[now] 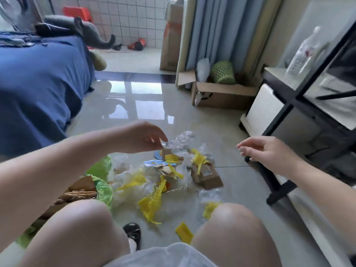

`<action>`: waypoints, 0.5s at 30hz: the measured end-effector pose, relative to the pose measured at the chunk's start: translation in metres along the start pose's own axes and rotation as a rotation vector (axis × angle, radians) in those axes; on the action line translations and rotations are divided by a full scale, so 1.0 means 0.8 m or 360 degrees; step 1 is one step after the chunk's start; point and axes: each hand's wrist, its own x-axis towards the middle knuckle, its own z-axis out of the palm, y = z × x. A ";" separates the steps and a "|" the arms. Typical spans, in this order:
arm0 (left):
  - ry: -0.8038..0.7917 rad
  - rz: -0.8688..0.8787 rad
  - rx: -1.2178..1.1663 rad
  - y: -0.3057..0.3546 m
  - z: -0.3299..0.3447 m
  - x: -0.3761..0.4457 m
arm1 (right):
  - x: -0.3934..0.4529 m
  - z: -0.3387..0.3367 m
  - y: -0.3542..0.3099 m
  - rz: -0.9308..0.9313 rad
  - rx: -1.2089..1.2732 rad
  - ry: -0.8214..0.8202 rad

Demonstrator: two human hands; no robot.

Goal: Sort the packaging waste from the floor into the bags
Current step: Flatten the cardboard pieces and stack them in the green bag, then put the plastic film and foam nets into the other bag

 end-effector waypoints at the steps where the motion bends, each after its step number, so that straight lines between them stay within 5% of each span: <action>1: -0.0022 0.0004 -0.0004 0.007 0.006 0.002 | -0.005 0.003 0.007 0.0034 -0.0004 -0.0017; 15: -0.0269 -0.0232 -0.0041 -0.083 0.096 0.133 | 0.089 0.102 0.126 0.0438 -0.0237 -0.0329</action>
